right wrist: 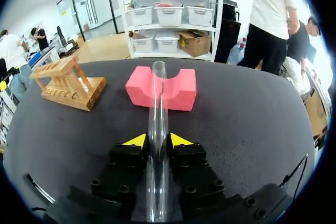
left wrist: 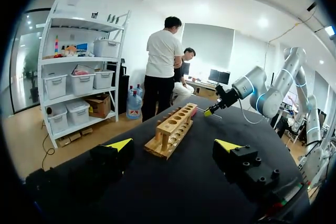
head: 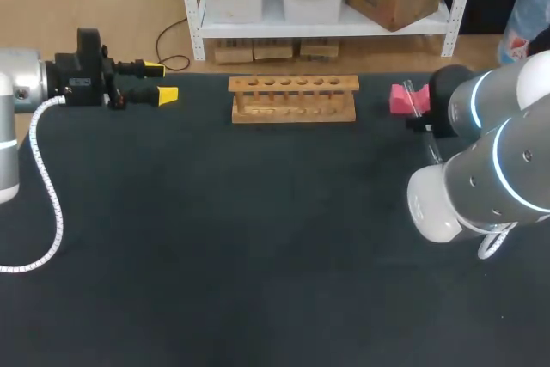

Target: Grasp the test tube, adjust it, and insert it.

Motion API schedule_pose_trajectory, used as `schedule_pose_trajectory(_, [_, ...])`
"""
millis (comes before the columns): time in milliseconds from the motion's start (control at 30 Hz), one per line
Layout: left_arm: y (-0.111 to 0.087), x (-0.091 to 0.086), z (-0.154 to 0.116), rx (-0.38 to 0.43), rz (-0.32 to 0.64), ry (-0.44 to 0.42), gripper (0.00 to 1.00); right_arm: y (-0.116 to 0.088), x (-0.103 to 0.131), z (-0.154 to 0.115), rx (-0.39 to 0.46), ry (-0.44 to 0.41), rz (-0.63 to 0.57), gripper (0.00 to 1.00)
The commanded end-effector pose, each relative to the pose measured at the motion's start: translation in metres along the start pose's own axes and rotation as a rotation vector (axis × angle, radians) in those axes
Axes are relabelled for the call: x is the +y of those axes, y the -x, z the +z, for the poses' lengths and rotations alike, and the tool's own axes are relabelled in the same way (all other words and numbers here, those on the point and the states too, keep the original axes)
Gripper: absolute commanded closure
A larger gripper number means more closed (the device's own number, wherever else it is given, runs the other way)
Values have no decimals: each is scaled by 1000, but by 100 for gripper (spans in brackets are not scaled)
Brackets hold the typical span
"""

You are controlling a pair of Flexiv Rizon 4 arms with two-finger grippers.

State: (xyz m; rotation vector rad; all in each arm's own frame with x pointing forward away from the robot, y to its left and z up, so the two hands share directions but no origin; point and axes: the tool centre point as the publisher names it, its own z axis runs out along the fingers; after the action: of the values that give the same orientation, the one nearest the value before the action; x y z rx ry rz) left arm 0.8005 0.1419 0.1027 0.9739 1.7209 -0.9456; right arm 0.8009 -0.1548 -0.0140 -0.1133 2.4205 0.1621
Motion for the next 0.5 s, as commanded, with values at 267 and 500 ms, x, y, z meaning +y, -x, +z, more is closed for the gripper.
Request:
schedule_pose_trajectory(267, [-1,-1,0,-5,3,2,0,12,15,-26,-46,-30,64,100])
schedule_pose_trajectory(500, [-1,-1,0,-5,3,2,0,21,37,-64,-72,-69,132,100])
